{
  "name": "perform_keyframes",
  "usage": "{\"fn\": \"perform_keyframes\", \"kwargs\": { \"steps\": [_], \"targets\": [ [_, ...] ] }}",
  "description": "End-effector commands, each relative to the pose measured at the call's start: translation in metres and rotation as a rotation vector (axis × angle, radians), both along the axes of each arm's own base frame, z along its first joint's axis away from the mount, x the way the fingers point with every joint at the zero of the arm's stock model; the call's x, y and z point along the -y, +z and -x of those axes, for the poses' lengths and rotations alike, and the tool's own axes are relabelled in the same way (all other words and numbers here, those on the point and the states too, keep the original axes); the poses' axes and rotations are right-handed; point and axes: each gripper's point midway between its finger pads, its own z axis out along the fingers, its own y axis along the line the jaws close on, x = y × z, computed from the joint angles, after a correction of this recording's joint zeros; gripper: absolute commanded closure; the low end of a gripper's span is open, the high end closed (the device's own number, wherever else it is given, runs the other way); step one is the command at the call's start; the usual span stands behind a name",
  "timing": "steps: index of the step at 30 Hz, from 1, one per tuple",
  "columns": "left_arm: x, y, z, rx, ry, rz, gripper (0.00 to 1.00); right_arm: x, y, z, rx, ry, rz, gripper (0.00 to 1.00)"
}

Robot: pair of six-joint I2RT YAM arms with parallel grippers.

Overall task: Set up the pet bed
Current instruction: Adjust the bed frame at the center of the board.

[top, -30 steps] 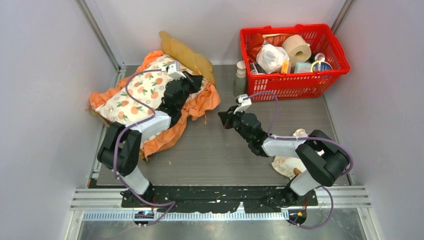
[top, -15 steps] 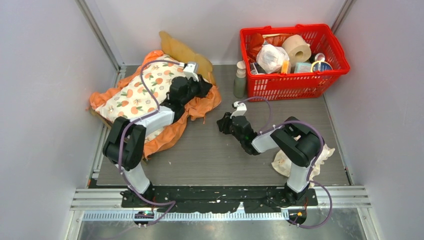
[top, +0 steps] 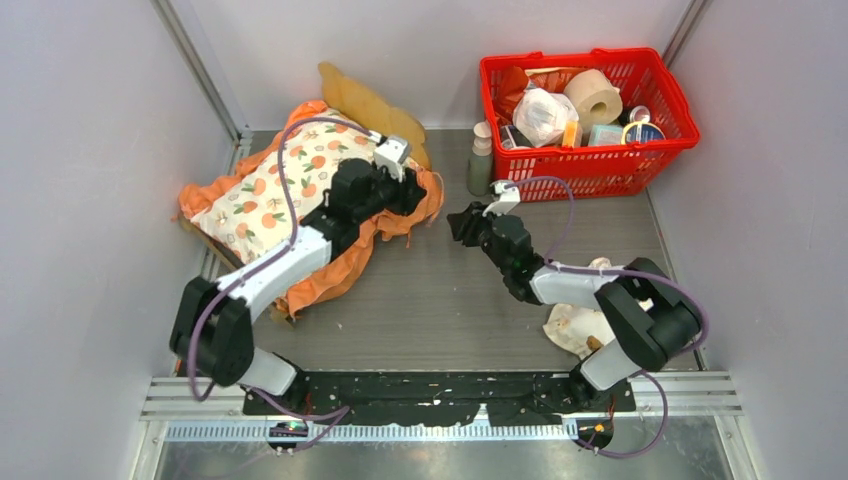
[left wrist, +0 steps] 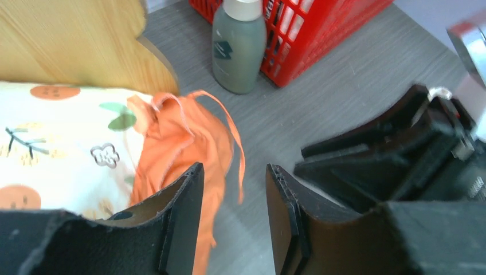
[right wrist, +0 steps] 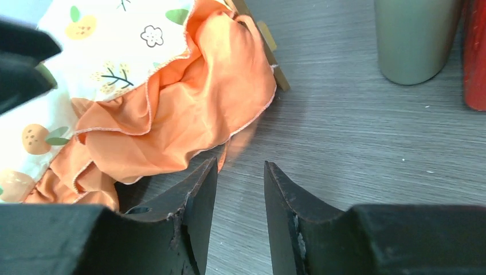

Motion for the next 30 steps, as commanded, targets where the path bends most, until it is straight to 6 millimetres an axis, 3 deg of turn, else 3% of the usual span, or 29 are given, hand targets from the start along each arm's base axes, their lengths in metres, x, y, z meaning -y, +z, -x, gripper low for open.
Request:
{"fn": "perform_keyframes", "kwargs": {
  "steps": [1, 3, 7, 11, 14, 18, 19, 20, 25, 30],
  "targets": [
    [-0.022, -0.029, 0.049, -0.007, 0.093, -0.22, 0.53, 0.017, 0.018, 0.011, 0.044, -0.024, 0.027, 0.59],
    [-0.022, -0.044, 0.062, -0.071, 0.131, -0.189, 0.53, 0.02, 0.023, 0.012, 0.051, -0.025, 0.036, 0.59],
    [-0.033, -0.078, 0.063, -0.194, 0.227, -0.214, 0.57, 0.025, 0.031, 0.016, 0.068, -0.029, 0.028, 0.59],
    [-0.056, -0.084, 0.039, -0.183, 0.37, -0.368, 0.5, 0.023, 0.029, 0.016, 0.048, -0.008, 0.024, 0.58],
    [-0.075, -0.067, 0.018, -0.122, 0.454, -0.53, 0.48, 0.024, 0.035, 0.021, 0.07, 0.003, 0.001, 0.55],
    [-0.089, -0.013, 0.004, -0.009, 0.467, -0.571, 0.48, 0.019, 0.031, 0.013, 0.061, 0.002, 0.005, 0.45],
    [-0.093, -0.004, 0.005, -0.012, 0.473, -0.55, 0.47, 0.013, 0.042, 0.008, 0.087, 0.02, -0.005, 0.44],
    [-0.094, 0.0, 0.01, -0.044, 0.461, -0.502, 0.47, 0.008, 0.045, 0.002, 0.114, 0.037, 0.006, 0.42],
    [-0.125, -0.002, 0.048, -0.183, 0.47, -0.376, 0.47, -0.021, 0.104, -0.043, 0.251, 0.149, 0.091, 0.28],
    [-0.185, -0.006, 0.099, -0.263, 0.689, -0.335, 0.48, -0.038, 0.146, -0.085, 0.321, 0.17, 0.163, 0.2]
  ]
}}
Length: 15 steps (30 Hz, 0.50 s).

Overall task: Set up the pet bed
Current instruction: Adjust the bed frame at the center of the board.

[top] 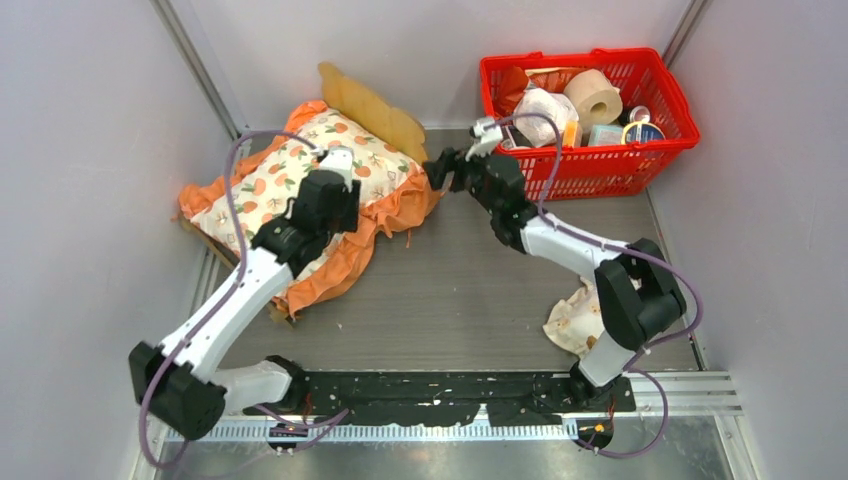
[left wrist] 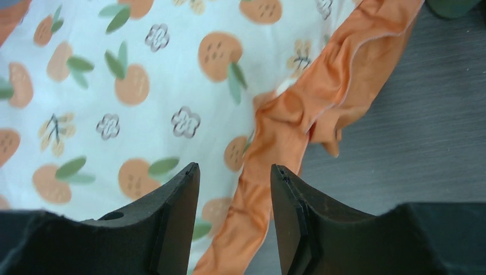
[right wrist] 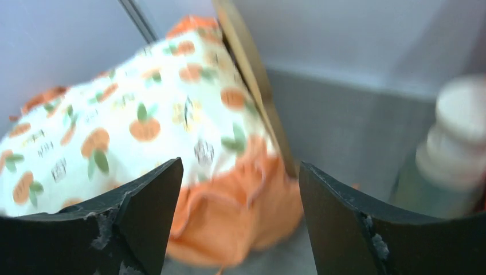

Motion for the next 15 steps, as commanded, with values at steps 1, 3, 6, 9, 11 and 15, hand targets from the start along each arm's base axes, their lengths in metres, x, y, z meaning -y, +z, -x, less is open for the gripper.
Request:
{"fn": "perform_keyframes", "kwargs": {
  "steps": [1, 3, 6, 9, 11, 15],
  "targets": [
    [-0.048, -0.017, 0.057, -0.083, 0.19, 0.032, 0.47, -0.021, 0.062, -0.038, 0.148, 0.048, 0.088, 0.19],
    [-0.074, -0.01, 0.077, -0.039, 0.286, 0.044, 0.46, -0.03, 0.068, -0.058, 0.163, 0.05, 0.136, 0.19],
    [-0.104, -0.006, 0.102, 0.037, 0.403, 0.075, 0.39, -0.038, 0.098, -0.089, 0.214, 0.026, 0.163, 0.18],
    [-0.126, -0.003, 0.119, 0.094, 0.466, 0.086, 0.36, -0.046, 0.072, -0.117, 0.17, 0.028, 0.243, 0.18],
    [-0.14, -0.008, 0.128, 0.099, 0.508, 0.056, 0.35, -0.05, 0.065, -0.131, 0.161, 0.037, 0.271, 0.18],
    [-0.16, -0.016, 0.149, 0.077, 0.594, 0.036, 0.33, -0.061, 0.05, -0.139, 0.139, 0.089, 0.302, 0.23]
  ]
}}
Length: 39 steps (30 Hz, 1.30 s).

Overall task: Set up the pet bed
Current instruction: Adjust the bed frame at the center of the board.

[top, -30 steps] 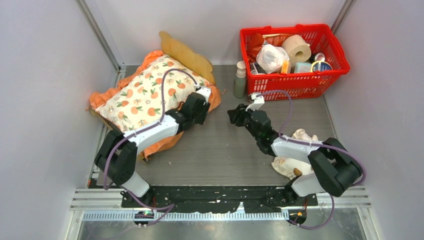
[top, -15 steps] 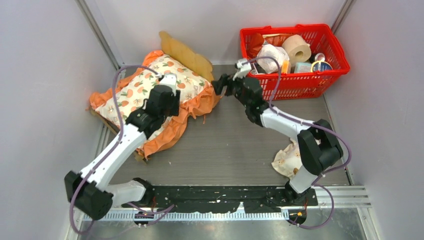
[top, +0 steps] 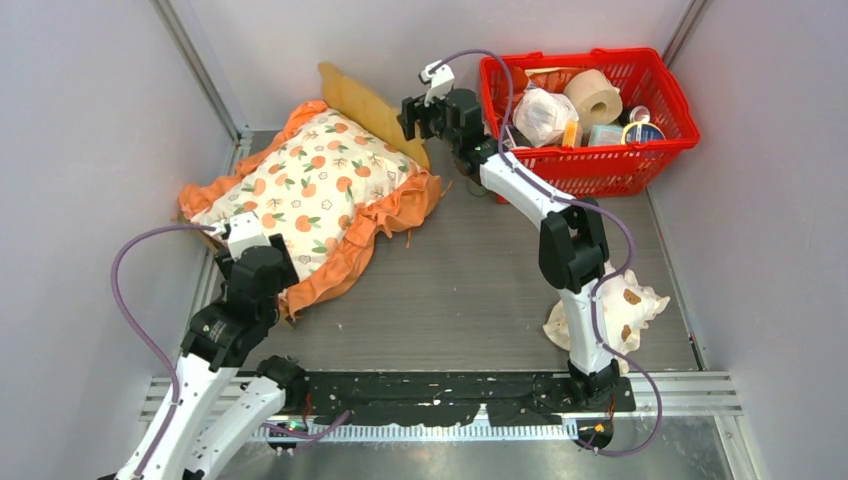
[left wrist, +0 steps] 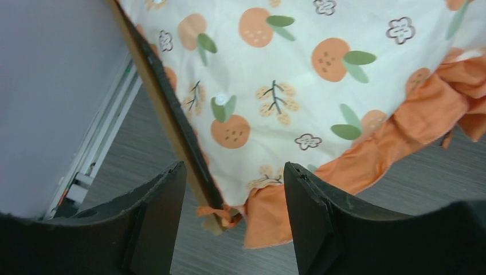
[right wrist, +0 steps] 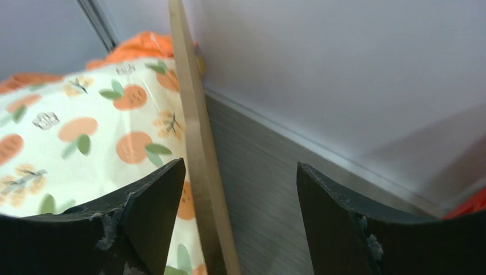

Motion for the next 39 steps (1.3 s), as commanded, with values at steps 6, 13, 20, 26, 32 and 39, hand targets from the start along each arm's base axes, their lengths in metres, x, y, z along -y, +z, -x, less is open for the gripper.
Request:
{"fn": "perform_keyframes", "kwargs": {
  "steps": [6, 13, 20, 26, 32, 39],
  "targets": [
    [-0.038, -0.021, 0.03, -0.034, 0.195, -0.022, 0.31, -0.01, -0.022, 0.002, -0.079, 0.097, 0.09, 0.57],
    [-0.047, -0.009, 0.018, -0.01, 0.236, -0.049, 0.31, 0.001, -0.003, 0.034, -0.136, 0.068, -0.007, 0.95],
    [-0.054, -0.019, 0.027, -0.017, 0.258, -0.067, 0.31, 0.03, -0.003, 0.092, -0.183, -0.015, -0.015, 0.95],
    [-0.032, -0.018, 0.02, -0.016, 0.091, -0.035, 0.37, 0.044, -0.004, 0.138, -0.193, -0.039, -0.021, 0.95],
    [0.031, 0.002, 0.006, 0.076, -0.333, 0.013, 0.48, 0.064, -0.015, 0.174, -0.231, -0.095, -0.004, 0.95],
    [0.081, -0.011, 0.008, 0.061, -0.584, 0.121, 0.54, 0.089, -0.03, 0.204, -0.267, -0.149, -0.056, 0.95]
  ]
}}
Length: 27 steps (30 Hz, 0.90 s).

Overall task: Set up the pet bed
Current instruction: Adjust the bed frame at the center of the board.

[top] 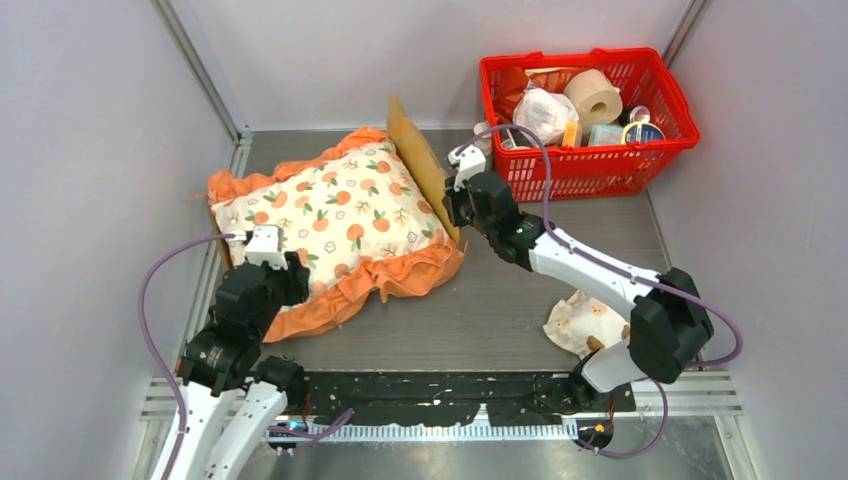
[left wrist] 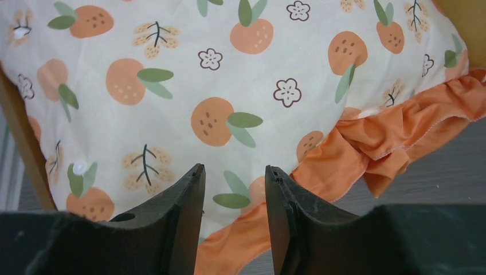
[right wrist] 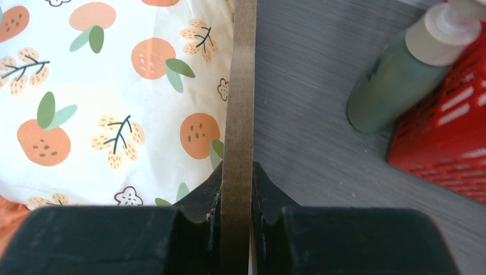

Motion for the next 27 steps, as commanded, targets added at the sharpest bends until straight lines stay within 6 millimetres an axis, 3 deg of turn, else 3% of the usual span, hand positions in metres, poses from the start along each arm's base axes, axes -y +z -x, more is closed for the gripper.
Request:
{"fn": "perform_keyframes", "kwargs": {
  "steps": [1, 2, 3, 6, 7, 11, 15, 19, 21, 22, 23, 24, 25, 27],
  "targets": [
    [0.046, -0.001, -0.003, 0.02, -0.245, 0.057, 0.54, 0.024, 0.052, 0.015, 0.054, -0.098, -0.202, 0.94],
    [0.052, -0.003, -0.003, 0.034, -0.271, 0.059, 0.54, 0.024, 0.047, 0.016, 0.053, -0.1, -0.207, 0.87],
    [0.058, -0.003, -0.003, 0.055, -0.297, 0.062, 0.54, 0.025, 0.048, 0.018, 0.058, -0.098, -0.215, 0.73],
    [0.084, -0.003, -0.004, 0.106, -0.409, 0.065, 0.53, 0.029, 0.049, 0.022, 0.056, -0.099, -0.212, 0.56],
    [0.092, -0.006, -0.002, 0.096, -0.444, 0.051, 0.53, 0.031, 0.055, 0.025, 0.062, -0.098, -0.222, 0.45],
    [0.109, -0.013, -0.005, 0.068, -0.489, -0.068, 0.51, 0.039, 0.066, 0.039, 0.063, -0.09, -0.238, 0.27],
    [0.141, -0.002, -0.002, 0.129, -0.596, -0.11, 0.52, 0.052, 0.055, 0.065, 0.033, -0.068, -0.254, 0.26],
    [0.177, -0.009, 0.011, 0.126, -0.734, -0.164, 0.53, 0.066, 0.036, 0.098, 0.013, -0.057, -0.358, 0.31],
    [0.184, -0.012, 0.014, 0.119, -0.727, -0.158, 0.53, 0.072, 0.019, 0.115, -0.033, -0.07, -0.444, 0.32],
    [0.187, -0.012, 0.015, 0.124, -0.727, -0.132, 0.53, 0.073, 0.02, 0.124, -0.048, -0.068, -0.52, 0.31],
    [0.189, -0.01, 0.017, 0.134, -0.728, -0.1, 0.53, 0.074, -0.005, 0.131, -0.082, -0.074, -0.534, 0.28],
    [0.19, -0.006, 0.017, 0.146, -0.72, -0.072, 0.53, 0.073, -0.005, 0.138, -0.089, -0.068, -0.598, 0.26],
    [0.19, -0.004, 0.018, 0.156, -0.717, -0.056, 0.54, 0.072, -0.023, 0.143, -0.097, -0.05, -0.62, 0.23],
    [0.192, -0.006, 0.019, 0.175, -0.74, -0.06, 0.54, 0.07, -0.035, 0.15, -0.088, -0.015, -0.673, 0.2]
  ]
}}
